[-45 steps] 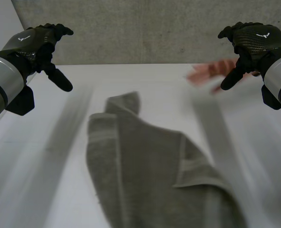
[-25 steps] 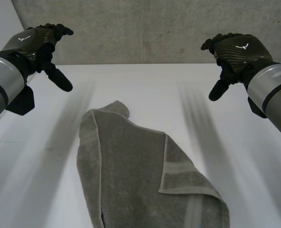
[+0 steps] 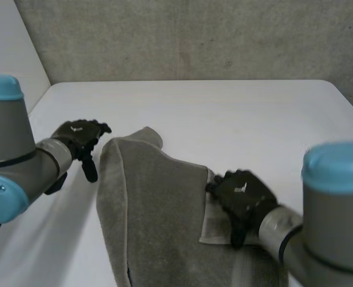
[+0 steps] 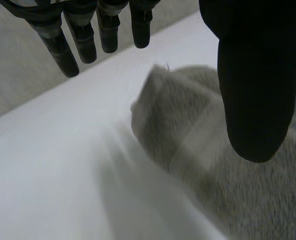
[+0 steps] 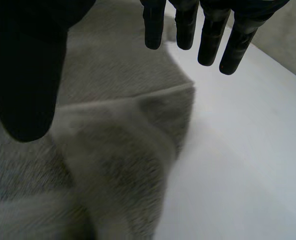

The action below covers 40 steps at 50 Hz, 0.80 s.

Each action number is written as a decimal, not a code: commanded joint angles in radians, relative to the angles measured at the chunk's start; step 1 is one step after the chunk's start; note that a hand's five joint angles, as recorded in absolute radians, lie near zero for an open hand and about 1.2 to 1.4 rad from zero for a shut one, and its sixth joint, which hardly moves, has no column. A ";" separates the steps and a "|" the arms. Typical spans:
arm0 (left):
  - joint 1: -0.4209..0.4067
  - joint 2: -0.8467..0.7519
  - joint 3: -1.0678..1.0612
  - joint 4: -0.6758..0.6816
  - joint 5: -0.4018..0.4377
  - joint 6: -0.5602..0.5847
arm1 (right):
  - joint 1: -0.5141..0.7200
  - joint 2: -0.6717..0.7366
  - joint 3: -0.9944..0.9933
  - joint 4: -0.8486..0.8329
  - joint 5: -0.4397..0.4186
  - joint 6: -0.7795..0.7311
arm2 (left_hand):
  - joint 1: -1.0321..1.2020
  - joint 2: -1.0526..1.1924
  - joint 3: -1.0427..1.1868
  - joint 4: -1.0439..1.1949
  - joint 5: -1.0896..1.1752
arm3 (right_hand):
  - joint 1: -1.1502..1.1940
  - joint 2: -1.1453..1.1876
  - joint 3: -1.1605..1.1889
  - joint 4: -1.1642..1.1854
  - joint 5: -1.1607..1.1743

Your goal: Fold the towel.

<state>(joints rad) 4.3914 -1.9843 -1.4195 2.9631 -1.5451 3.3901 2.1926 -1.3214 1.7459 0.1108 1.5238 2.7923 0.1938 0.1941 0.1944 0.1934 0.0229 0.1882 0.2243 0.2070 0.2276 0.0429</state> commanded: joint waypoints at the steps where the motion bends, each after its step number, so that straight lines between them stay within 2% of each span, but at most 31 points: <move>1: 0.005 -0.048 -0.032 0.080 0.000 0.044 | 0.039 0.047 0.173 -0.260 0.041 -0.100 | 0.031 0.031 0.031 0.032 0.028 | -0.014 -0.050 -0.032 -0.053 -0.043; 3: 0.006 -0.048 -0.039 0.112 0.000 0.044 | 0.039 0.088 0.188 -0.331 0.079 -0.111 | 0.028 0.028 0.028 0.029 0.025 | 0.046 0.010 0.027 0.006 0.017; 5: 0.008 -0.048 -0.042 0.119 0.000 0.044 | 0.038 0.119 0.193 -0.397 0.119 -0.125 | 0.026 0.025 0.025 0.026 0.022 | 0.231 0.195 0.212 0.191 0.201; 6: 0.008 -0.048 -0.042 0.119 0.000 0.044 | 0.038 0.119 0.193 -0.398 0.119 -0.125 | 0.026 0.025 0.025 0.026 0.022 | 0.232 0.195 0.213 0.192 0.202; 7: 0.013 -0.048 -0.050 0.120 0.000 0.044 | 0.029 0.129 0.192 -0.431 0.139 -0.140 | 0.023 0.022 0.022 0.023 0.019 | 0.383 0.347 0.364 0.343 0.353; 8: 0.013 -0.048 -0.050 0.120 0.000 0.044 | 0.029 0.130 0.192 -0.431 0.139 -0.140 | 0.023 0.022 0.022 0.023 0.019 | 0.384 0.348 0.365 0.345 0.355; 10: 0.014 -0.042 -0.056 0.122 0.002 0.044 | 0.023 0.123 0.190 -0.499 0.171 -0.177 | 0.017 0.017 0.016 0.017 0.013 | 1.073 1.037 1.054 1.034 1.044; 11: 0.014 -0.042 -0.056 0.122 0.002 0.044 | 0.023 0.123 0.190 -0.499 0.171 -0.177 | 0.017 0.017 0.016 0.017 0.013 | 1.077 1.041 1.058 1.038 1.048; 12: 0.013 -0.041 -0.056 0.122 0.002 0.044 | 0.018 0.116 0.193 -0.538 0.176 -0.187 | 0.014 0.014 0.013 0.014 0.010 | 1.207 1.171 1.188 1.167 1.178; 16: 0.011 -0.041 -0.058 0.122 0.002 0.044 | 0.004 0.033 0.207 -0.623 0.174 -0.188 | 0.014 0.014 0.013 0.014 0.010 | 1.208 1.172 1.189 1.169 1.179; 21: 0.010 -0.045 -0.055 0.134 0.008 0.043 | 0.004 -0.019 0.193 -0.628 0.171 -0.175 | 0.020 0.019 0.019 0.020 0.016 | 1.208 1.172 1.189 1.169 1.179; 30: 0.011 -0.071 -0.047 0.200 0.023 0.052 | -0.005 -0.021 0.192 -0.625 0.173 -0.188 | 0.043 0.043 0.043 0.044 0.040 | 1.208 1.172 1.189 1.169 1.179; 35: 0.011 -0.119 -0.022 0.211 0.065 0.103 | -0.014 -0.016 0.193 -0.611 0.171 -0.192 | 0.040 0.040 0.040 0.041 0.037 | 1.208 1.172 1.189 1.169 1.179; 40: 0.007 -0.189 0.013 0.208 0.108 0.251 | -0.025 -0.009 0.176 -0.586 0.168 -0.195 | 0.049 0.049 0.048 0.049 0.045 | 1.208 1.172 1.189 1.169 1.179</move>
<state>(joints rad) 4.4023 -2.0966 -1.4450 3.1726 -1.4869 3.4898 2.1793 -1.3400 1.9373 -0.5018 1.6951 2.6016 0.2018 0.2019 0.2024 0.2023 0.0229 0.9691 1.1732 1.1787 1.1872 0.9624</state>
